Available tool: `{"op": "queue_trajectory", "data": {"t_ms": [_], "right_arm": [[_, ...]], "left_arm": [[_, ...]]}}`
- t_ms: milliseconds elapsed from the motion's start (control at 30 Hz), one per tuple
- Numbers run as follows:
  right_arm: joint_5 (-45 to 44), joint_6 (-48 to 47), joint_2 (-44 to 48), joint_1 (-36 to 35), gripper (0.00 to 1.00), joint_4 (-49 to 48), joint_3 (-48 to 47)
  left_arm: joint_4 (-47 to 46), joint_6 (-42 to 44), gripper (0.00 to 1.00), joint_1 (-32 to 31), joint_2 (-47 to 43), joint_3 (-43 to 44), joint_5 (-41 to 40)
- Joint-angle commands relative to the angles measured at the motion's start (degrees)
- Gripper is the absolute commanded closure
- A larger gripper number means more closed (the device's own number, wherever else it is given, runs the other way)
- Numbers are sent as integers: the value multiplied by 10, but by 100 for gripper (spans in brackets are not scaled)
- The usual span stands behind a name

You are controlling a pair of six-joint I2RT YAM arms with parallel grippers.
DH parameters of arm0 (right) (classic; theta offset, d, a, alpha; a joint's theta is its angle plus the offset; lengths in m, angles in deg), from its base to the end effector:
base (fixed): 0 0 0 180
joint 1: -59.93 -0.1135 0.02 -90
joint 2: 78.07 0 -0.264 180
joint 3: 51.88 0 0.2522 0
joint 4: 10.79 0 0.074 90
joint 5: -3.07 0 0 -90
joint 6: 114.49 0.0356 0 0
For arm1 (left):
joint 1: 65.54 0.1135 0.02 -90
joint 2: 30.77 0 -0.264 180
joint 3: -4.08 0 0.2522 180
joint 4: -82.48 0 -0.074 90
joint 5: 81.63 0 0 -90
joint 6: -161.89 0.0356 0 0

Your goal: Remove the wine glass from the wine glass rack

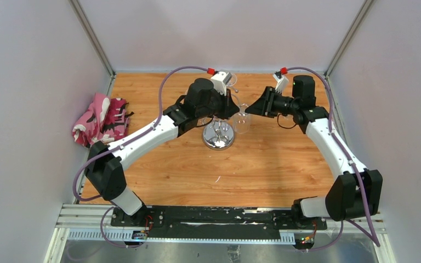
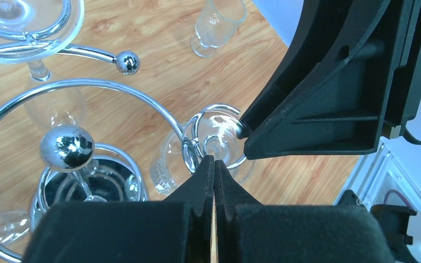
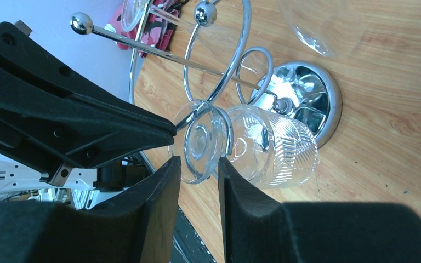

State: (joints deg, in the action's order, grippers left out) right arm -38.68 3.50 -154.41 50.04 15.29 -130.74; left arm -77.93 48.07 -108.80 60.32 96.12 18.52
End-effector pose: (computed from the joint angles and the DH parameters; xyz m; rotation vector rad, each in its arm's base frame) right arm 0.2902 0.0775 0.3421 -0.2602 2.0326 1.2509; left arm 0.2728 -0.2653 0.3468 0.4646 1.9551 -0.9441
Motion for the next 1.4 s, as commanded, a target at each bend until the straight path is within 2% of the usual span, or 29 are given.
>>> {"op": "queue_trajectory", "data": {"t_ms": [0, 300, 533, 1133, 1200, 1367], "right_arm": [[10, 26, 1, -15, 64, -42, -2], [-1, 25, 9, -22, 68, -29, -21], [5, 37, -7, -31, 79, -40, -28], [12, 64, -35, -46, 76, -73, -23], [11, 63, -38, -49, 79, -72, -24], [12, 70, -34, -51, 100, -71, -25]], "left_arm": [[5, 9, 100, -4, -19, -13, 1], [5, 13, 100, -4, -23, -15, 1], [3, 14, 100, -4, -18, -16, 1], [-4, 18, 100, -4, -15, -27, 7], [-5, 18, 100, -4, -15, -27, 9], [-5, 21, 100, -4, -24, -30, 5]]}}
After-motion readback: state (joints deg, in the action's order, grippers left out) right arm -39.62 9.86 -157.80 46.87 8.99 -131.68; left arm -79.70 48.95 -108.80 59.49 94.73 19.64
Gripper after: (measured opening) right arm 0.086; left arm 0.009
